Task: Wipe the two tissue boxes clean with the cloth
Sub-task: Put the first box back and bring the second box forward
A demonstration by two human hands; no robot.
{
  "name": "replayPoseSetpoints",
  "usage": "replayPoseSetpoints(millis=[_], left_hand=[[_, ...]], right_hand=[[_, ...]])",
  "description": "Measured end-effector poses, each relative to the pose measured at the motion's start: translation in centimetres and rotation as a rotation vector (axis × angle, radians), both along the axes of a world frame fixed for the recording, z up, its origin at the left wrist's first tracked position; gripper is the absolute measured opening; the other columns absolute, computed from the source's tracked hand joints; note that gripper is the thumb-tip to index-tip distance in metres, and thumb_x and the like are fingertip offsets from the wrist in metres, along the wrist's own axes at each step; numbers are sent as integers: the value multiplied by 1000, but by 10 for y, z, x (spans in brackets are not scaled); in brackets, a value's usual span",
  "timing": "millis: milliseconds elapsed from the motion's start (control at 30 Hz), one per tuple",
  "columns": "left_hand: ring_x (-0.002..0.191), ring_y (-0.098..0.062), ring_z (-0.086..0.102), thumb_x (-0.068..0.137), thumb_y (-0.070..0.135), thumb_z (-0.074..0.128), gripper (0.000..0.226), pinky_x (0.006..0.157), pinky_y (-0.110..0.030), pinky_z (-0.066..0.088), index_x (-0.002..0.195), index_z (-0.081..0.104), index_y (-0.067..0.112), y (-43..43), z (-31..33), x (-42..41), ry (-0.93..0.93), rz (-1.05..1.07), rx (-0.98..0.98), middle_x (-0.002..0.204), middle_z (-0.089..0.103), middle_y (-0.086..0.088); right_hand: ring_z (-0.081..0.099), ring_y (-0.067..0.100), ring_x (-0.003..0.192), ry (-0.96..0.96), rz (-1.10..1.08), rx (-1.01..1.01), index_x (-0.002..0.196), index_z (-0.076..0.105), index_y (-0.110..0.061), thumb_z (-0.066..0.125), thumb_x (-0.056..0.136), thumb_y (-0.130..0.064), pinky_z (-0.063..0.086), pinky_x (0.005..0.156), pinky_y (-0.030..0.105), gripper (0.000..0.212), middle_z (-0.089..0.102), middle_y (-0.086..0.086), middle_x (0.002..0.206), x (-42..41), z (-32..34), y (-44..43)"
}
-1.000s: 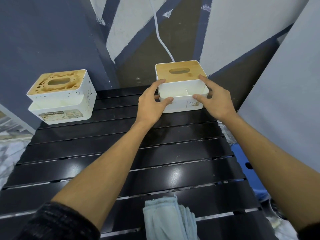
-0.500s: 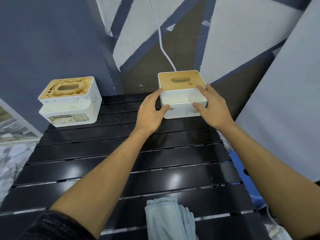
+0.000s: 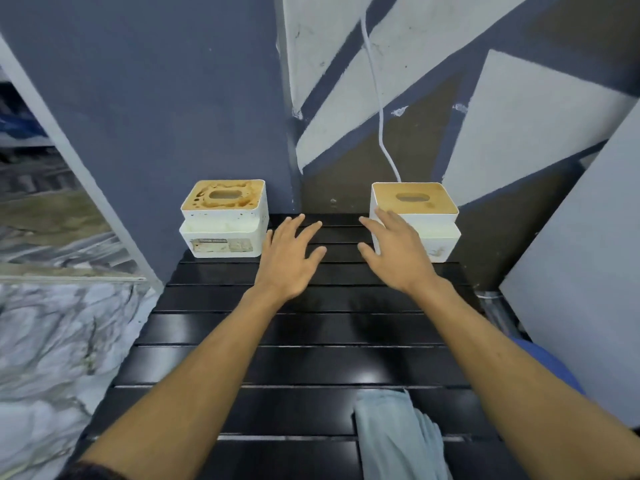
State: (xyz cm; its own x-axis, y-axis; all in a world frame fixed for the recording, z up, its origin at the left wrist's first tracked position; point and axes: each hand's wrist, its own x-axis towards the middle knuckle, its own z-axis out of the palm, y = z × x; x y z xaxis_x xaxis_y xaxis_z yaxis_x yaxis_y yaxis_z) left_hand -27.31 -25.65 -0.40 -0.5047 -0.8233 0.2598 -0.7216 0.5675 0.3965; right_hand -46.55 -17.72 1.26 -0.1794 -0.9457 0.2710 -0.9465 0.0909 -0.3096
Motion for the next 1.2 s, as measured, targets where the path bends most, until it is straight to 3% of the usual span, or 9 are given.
replayPoseSetpoints(millis=[133, 433, 600, 767, 967, 1200], left_hand=[[151, -24, 18, 103, 43, 45, 51, 123, -51, 12, 151, 37, 30, -20, 6, 48, -7, 86, -34, 163, 26, -3], [153, -29, 12, 101, 48, 47, 58, 121, -55, 9, 154, 31, 29, -88, 4, 141, -101, 260, -98, 165, 18, -6], [154, -30, -5, 100, 53, 47, 68, 121, -55, 2, 158, 16, 34, -114, -4, 166, -71, 316, 30, 168, -3, -3], [154, -32, 6, 99, 45, 55, 74, 121, -48, 16, 158, 11, 33, -118, -12, 167, 94, 258, 207, 168, -9, -2], [147, -25, 24, 97, 29, 63, 75, 119, -41, 25, 156, 16, 27, -114, -20, 161, 281, 209, 263, 161, 17, -7], [140, -24, 34, 93, 25, 69, 69, 114, -42, 38, 151, 31, 33, -107, -26, 167, 350, 237, 233, 152, 30, -5]], right_hand=[[21, 27, 148, -55, 70, 6, 149, 39, -22, 51, 99, -36, 22, 118, 41, 54, 27, 8, 160, 47, -3, -30], [17, 22, 149, -237, 204, 40, 154, 24, -23, 55, 98, -36, 24, 118, 41, 66, 18, 3, 163, 144, -9, -110], [18, 24, 149, -346, 190, 15, 154, 22, -24, 59, 97, -33, 21, 119, 38, 68, 17, 3, 163, 173, -12, -141], [24, 24, 146, -391, 139, -2, 153, 27, -24, 64, 94, -29, 25, 117, 36, 70, 16, 2, 162, 182, -21, -150], [33, 22, 140, -447, 122, -25, 150, 33, -19, 69, 90, -21, 32, 115, 38, 70, 34, 3, 153, 181, -33, -150], [35, 20, 140, -476, 99, -59, 149, 37, -21, 70, 90, -15, 32, 114, 38, 68, 39, 1, 152, 176, -37, -138]])
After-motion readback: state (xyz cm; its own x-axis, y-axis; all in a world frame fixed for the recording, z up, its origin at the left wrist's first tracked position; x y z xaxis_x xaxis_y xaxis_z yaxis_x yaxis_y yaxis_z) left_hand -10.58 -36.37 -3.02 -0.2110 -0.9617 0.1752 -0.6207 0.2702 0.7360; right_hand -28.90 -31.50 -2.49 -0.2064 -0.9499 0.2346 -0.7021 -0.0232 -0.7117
